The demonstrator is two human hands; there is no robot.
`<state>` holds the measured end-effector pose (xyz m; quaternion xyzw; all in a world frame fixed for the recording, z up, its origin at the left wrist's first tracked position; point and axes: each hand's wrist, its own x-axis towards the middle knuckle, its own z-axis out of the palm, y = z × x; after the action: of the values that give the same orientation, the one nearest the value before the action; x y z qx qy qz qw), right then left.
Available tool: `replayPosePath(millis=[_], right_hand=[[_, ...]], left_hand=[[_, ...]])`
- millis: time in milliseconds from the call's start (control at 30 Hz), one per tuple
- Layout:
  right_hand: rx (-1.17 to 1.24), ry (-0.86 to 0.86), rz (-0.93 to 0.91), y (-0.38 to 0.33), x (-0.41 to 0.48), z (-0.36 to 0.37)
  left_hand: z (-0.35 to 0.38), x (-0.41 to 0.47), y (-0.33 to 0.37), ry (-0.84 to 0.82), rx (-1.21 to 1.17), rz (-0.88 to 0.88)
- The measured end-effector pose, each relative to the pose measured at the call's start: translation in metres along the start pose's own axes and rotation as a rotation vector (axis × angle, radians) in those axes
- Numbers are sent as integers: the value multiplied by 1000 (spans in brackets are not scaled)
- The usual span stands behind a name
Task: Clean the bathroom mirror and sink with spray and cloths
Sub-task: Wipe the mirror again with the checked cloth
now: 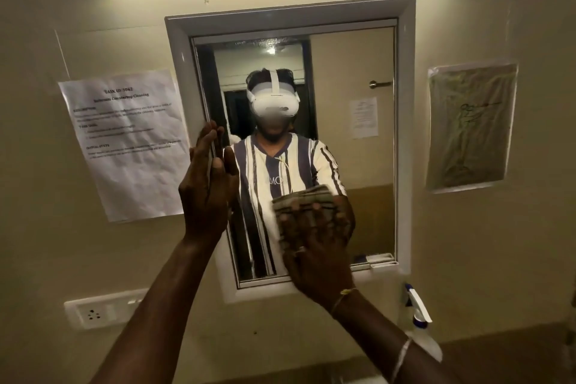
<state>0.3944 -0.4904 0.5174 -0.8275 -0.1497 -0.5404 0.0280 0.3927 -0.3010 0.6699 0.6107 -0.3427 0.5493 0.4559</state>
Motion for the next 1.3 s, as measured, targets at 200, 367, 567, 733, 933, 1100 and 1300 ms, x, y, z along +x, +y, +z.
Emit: replayPosePath(millis=[200, 367, 567, 733, 933, 1100, 1300], right_hand=[[-53, 8, 490, 60, -38, -9], [18, 81, 574, 40, -33, -3], [88, -37, 377, -12, -30, 14], [164, -176, -39, -67, -28, 31], [79, -223, -206, -73, -28, 33], [26, -214, -236, -28, -55, 23], [56, -128, 152, 17, -102, 16]], left_hand=[[5, -3, -7, 24, 24, -2], [9, -6, -2, 35, -28, -41], [4, -14, 0, -29, -62, -97], [-3, -22, 7, -91, -73, -109], [-10, -22, 2, -127, -33, -103], [-4, -25, 1, -102, -69, -109], [-1, -26, -3, -83, -66, -90]])
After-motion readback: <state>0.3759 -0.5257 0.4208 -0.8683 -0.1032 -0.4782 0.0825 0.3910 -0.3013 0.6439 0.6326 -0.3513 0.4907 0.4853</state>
